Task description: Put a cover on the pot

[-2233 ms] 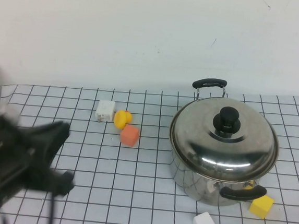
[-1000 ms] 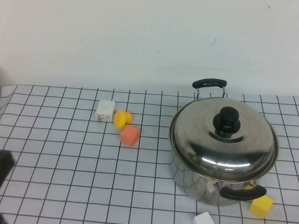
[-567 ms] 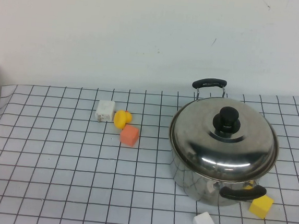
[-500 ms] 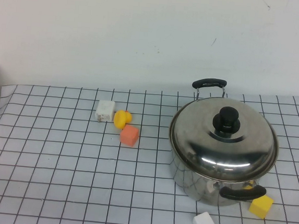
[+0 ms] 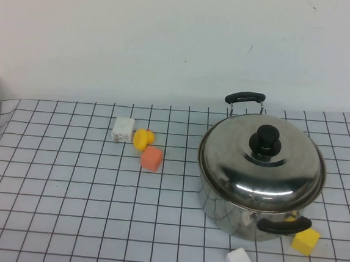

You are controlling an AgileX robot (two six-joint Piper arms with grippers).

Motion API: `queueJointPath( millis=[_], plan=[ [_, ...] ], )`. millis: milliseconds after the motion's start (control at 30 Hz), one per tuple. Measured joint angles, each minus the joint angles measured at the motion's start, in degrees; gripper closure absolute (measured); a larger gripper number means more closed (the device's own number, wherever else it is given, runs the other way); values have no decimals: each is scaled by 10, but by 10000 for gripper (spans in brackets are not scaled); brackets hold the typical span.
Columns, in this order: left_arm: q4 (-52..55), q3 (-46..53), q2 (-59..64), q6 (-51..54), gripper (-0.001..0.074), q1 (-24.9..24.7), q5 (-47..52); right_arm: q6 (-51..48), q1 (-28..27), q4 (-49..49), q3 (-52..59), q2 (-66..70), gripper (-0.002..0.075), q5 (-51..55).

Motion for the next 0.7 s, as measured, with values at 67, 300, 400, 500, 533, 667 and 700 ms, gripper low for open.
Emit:
queueJointPath(
  millis=[67, 300, 400, 500, 533, 667, 700],
  plan=[
    [0, 0, 0, 12, 736, 1, 1, 0, 0, 0, 0, 0, 714, 0],
    [0, 0, 0, 18, 736, 12, 1, 0, 0, 0, 0, 0, 714, 0],
    [0, 0, 0, 19, 736, 28, 1, 0, 0, 0, 0, 0, 714, 0],
    [-3, 0, 0, 21, 736, 30, 1, 0, 0, 0, 0, 0, 714, 0],
    [-3, 0, 0, 22, 736, 30, 1, 0, 0, 0, 0, 0, 714, 0],
    [-3, 0, 0, 22, 736, 30, 1, 0, 0, 0, 0, 0, 714, 0],
    [-3, 0, 0, 22, 736, 30, 2, 0, 0, 0, 0, 0, 714, 0]
  ],
)
